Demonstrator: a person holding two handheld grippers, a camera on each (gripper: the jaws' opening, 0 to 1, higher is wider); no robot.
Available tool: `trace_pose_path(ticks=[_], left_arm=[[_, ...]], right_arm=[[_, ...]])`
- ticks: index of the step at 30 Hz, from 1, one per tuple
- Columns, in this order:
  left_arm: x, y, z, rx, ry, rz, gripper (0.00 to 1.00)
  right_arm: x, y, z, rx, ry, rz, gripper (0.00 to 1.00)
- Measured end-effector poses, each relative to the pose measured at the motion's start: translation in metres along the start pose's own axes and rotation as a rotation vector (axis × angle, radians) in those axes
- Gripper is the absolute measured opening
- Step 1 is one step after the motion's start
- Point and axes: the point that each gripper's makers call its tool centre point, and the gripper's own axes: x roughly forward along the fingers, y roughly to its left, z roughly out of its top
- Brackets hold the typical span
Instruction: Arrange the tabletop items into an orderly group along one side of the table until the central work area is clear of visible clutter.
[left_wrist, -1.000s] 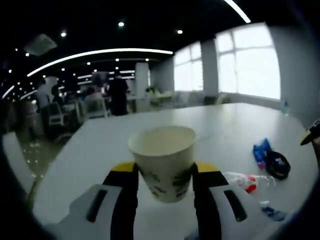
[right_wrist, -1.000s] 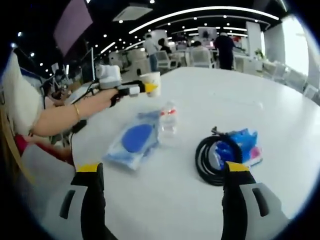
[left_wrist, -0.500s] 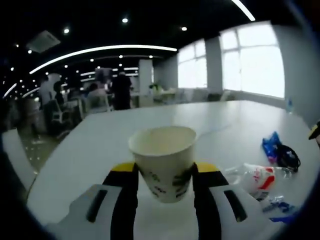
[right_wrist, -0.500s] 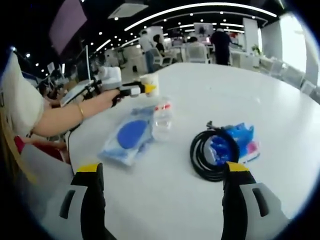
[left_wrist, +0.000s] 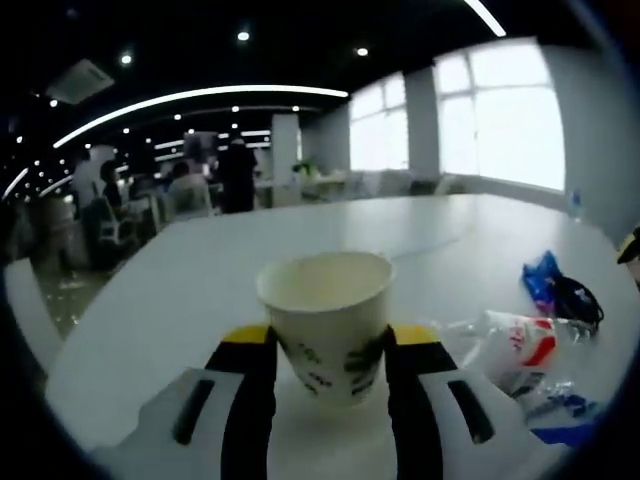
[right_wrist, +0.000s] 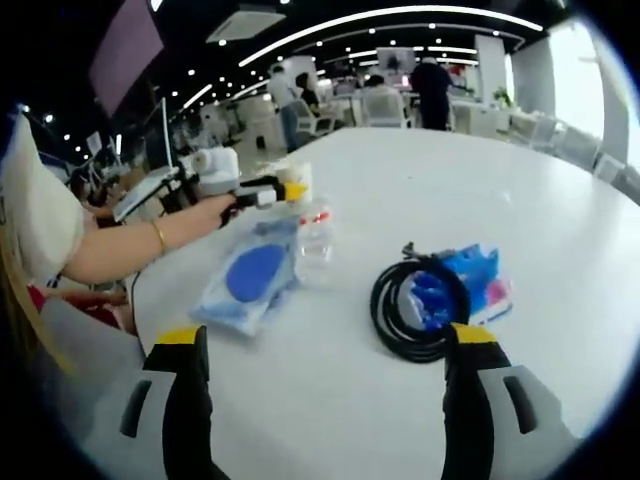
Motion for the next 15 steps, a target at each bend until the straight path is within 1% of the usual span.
trace_pose_path(ticks=[3,8,11,15], left_arm=[[0.0,-0.001,-0.002,-0.002,0.001,-0.003,0.4],[0.001,-0.003,-0.012,0.007,0.023,-0.01,0.4],[0.0,-0.005,-0.014,0.001,0.025,-0.014,0.39],[0.001,-0.009,-0.015,0.014,0.034,-0.026,0.39]], right_arm=[[0.0,0.0,-0.001,-0.001,0.005,0.0,0.96],[0.0,0.0,0.0,0.006,0.002,0.002,0.96],[-0.001,-0.001,-0.001,0.011,0.005,0.0,0.96],[-0.002,-0.003,0.0,0.019,0.001,-0.001,0.95]])
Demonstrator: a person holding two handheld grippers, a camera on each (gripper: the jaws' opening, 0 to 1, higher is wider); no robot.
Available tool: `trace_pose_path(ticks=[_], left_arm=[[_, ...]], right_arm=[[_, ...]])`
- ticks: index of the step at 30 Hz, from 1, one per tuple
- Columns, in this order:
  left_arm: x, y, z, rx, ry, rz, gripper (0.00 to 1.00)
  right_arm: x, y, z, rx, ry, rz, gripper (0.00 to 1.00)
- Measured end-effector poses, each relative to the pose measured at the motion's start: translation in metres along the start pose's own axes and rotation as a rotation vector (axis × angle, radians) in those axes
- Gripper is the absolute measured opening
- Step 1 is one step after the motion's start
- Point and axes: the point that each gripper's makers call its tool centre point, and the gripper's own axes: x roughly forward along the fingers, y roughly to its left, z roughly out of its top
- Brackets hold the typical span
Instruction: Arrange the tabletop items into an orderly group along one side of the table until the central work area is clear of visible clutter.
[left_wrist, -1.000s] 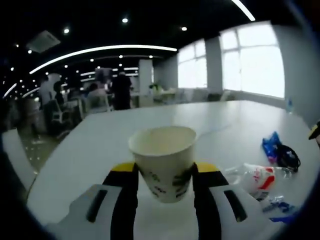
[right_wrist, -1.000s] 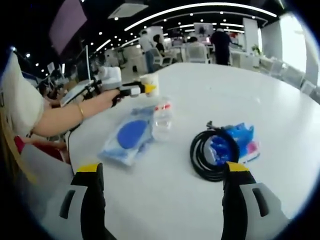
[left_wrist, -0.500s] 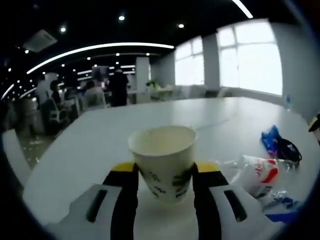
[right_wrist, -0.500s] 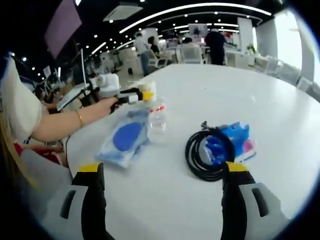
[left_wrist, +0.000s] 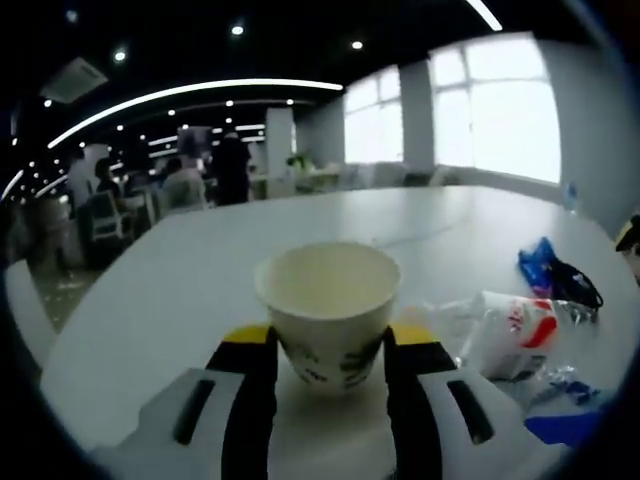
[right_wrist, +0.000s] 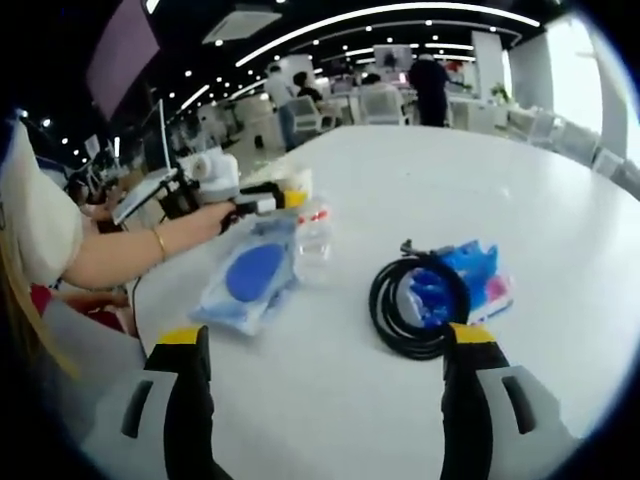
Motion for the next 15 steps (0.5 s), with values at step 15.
trace_pose_path(ticks=[15], left_arm=[[-0.0089,0.0066,-0.0016,-0.079,0.029,0.025,0.58]], right_arm=[[-0.0015,0.0002,0.0027,0.016,-0.013,0.002,0.95]])
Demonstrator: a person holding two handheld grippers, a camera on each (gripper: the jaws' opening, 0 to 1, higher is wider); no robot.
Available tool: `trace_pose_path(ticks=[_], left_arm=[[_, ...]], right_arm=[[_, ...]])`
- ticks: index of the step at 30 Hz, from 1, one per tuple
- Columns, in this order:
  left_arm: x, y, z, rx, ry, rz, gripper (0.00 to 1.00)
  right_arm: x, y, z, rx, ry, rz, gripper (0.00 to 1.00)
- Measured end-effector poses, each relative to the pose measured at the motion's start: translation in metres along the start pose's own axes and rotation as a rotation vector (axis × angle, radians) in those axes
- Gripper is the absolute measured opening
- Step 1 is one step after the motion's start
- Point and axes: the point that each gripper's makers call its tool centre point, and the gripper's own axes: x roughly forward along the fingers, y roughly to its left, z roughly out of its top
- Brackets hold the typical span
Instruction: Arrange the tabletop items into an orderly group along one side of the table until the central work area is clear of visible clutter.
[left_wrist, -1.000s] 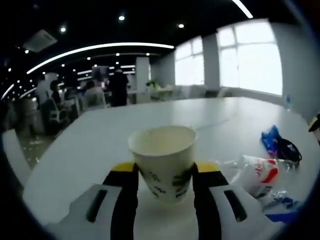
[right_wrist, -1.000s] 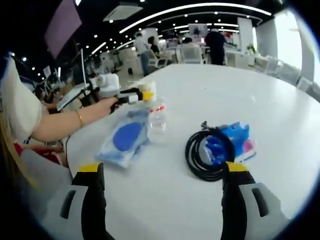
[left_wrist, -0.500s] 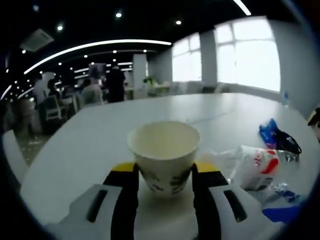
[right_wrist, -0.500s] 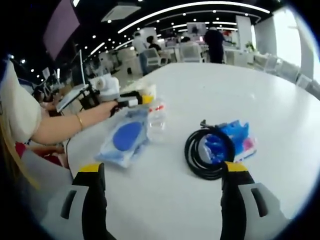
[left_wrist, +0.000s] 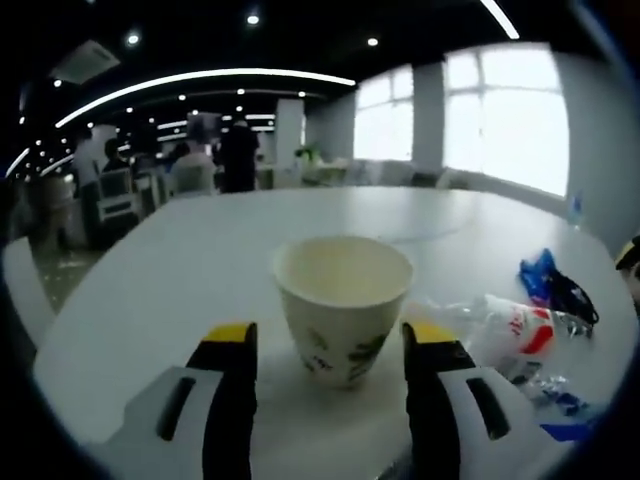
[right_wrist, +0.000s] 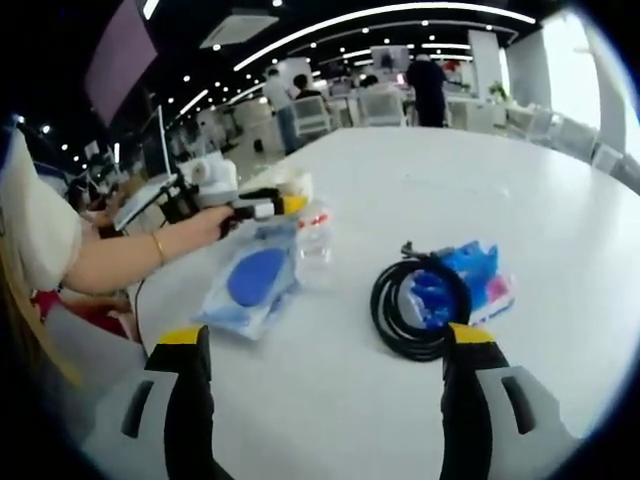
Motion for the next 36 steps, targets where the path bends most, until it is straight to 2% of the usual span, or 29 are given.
trace_pose_path(ticks=[6,9,14,16,19,22,29,33,36], left_arm=[[-0.013,0.001,0.006,0.006,0.01,-0.005,0.68],[-0.021,0.001,0.007,0.056,0.033,-0.004,0.73],[-0.035,-0.002,0.011,0.071,0.047,-0.024,0.79],[-0.041,-0.005,0.013,0.066,0.047,-0.041,0.84],[-0.047,-0.011,0.02,0.021,0.017,-0.071,0.91],[-0.055,-0.015,0.022,0.021,0.019,-0.083,0.96],[-0.076,-0.023,0.023,0.043,0.054,-0.095,0.99],[-0.092,-0.036,0.023,0.068,0.076,-0.124,0.99],[-0.103,-0.045,0.027,0.033,0.071,-0.149,0.99]], right_arm=[[-0.004,0.004,0.008,0.012,-0.032,0.022,0.96],[-0.006,0.004,0.011,0.005,-0.043,0.02,0.97],[-0.008,0.004,0.018,0.028,-0.073,0.036,0.96],[-0.009,0.006,0.022,0.036,-0.09,0.042,0.96],[-0.009,0.008,0.024,0.042,-0.1,0.051,0.96],[-0.01,0.01,0.025,0.055,-0.103,0.061,0.96],[-0.012,0.015,0.032,0.06,-0.127,0.079,0.96],[-0.013,0.018,0.033,0.056,-0.127,0.085,0.96],[-0.014,0.022,0.036,0.05,-0.125,0.09,0.95]])
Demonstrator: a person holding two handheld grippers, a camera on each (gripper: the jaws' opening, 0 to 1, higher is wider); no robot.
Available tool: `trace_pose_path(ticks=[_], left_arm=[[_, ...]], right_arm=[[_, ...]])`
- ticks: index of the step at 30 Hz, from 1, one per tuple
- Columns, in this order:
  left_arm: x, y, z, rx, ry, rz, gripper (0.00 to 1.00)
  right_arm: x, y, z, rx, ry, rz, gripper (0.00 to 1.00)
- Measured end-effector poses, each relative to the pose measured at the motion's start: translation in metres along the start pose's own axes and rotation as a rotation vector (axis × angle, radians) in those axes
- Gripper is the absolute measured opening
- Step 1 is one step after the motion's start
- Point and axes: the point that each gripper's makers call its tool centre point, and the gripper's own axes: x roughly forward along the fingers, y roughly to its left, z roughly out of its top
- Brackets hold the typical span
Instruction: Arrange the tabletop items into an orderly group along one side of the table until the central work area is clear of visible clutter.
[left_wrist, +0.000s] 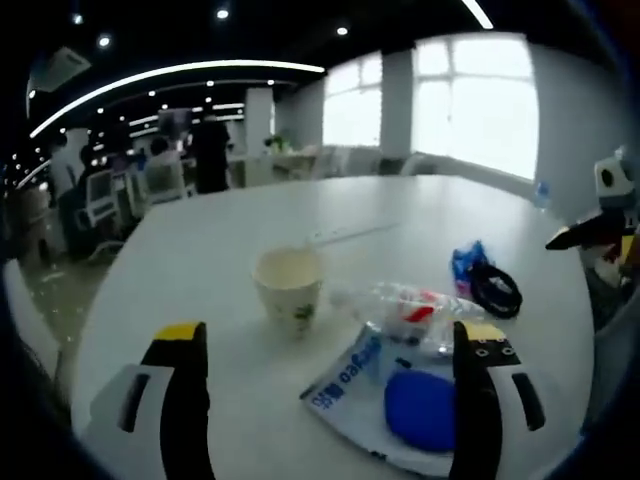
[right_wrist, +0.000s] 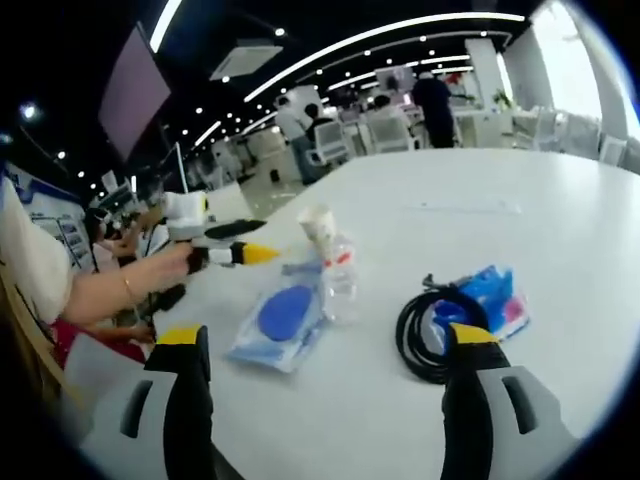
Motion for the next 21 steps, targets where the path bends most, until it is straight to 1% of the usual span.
trace_pose_path(ticks=[2,6,9,11,15,21], left_arm=[[-0.006,-0.005,0.002,-0.01,0.005,-0.017,0.99],[-0.018,-0.015,0.011,0.008,0.0,-0.039,0.99],[-0.025,-0.021,0.011,0.025,0.02,-0.05,0.99],[-0.029,-0.025,0.012,0.034,0.023,-0.057,0.99],[-0.035,-0.031,0.009,0.038,0.038,-0.067,0.99],[-0.044,-0.042,0.001,0.042,0.06,-0.087,0.99]], right_arm=[[-0.001,0.003,0.002,-0.003,-0.003,0.006,0.95],[-0.004,0.006,0.006,-0.009,-0.006,0.004,0.95],[-0.006,0.005,0.01,-0.013,-0.008,0.003,0.94],[-0.005,0.004,0.014,-0.009,-0.009,0.006,0.94],[-0.001,0.006,0.021,-0.005,-0.013,0.019,0.93],[0.016,0.012,0.033,-0.022,-0.003,0.054,0.92]])
